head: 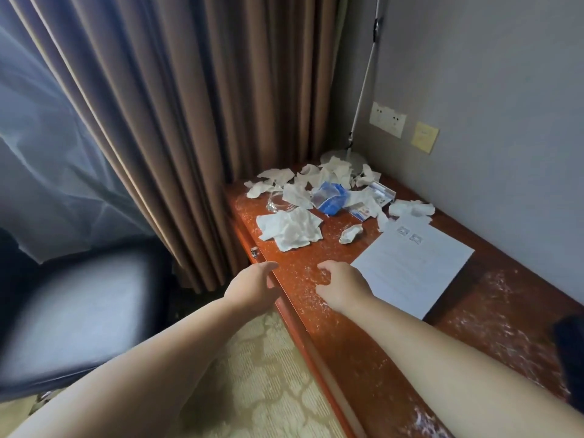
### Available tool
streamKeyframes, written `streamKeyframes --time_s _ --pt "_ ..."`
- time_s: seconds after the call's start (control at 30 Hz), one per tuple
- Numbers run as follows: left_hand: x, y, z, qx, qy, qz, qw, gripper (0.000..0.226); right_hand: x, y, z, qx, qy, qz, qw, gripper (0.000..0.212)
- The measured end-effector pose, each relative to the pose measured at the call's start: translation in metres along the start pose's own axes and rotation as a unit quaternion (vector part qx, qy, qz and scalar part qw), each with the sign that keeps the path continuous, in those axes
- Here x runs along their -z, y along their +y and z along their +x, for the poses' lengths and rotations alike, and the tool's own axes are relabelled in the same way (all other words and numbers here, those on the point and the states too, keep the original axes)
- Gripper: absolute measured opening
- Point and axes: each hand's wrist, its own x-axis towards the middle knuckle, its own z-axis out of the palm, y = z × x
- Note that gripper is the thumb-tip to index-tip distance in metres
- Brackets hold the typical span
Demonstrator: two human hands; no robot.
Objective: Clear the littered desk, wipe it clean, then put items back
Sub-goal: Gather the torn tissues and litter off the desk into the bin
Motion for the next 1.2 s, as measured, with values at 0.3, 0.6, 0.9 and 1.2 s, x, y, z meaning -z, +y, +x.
streamKeyframes --time_s 0.3,0.6,0.9,1.2 --pt "0.044 -0.080 0.136 -0.078 -0.041 0.029 0.996 0.059 -0.036 -0.060 0.099 -0.117 0.041 0.037 0.992 0.051" --pt "0.065 -0.118 0.226 -0.143 -0.104 0.050 0.983 0.054 -0.056 -0.097 0.153 -0.226 0.092 0.032 0.969 0.028" --pt "0.044 -0.121 0.303 -0.126 -0.123 0.073 0.982 0.052 -0.060 -0.087 0.237 -0.254 0.034 -0.025 0.966 0.074" --pt "0.046 -0.127 0.360 -0.108 -0.117 0.077 0.984 0.051 -0.086 -0.075 0.304 -0.284 -0.090 -0.112 0.948 0.064"
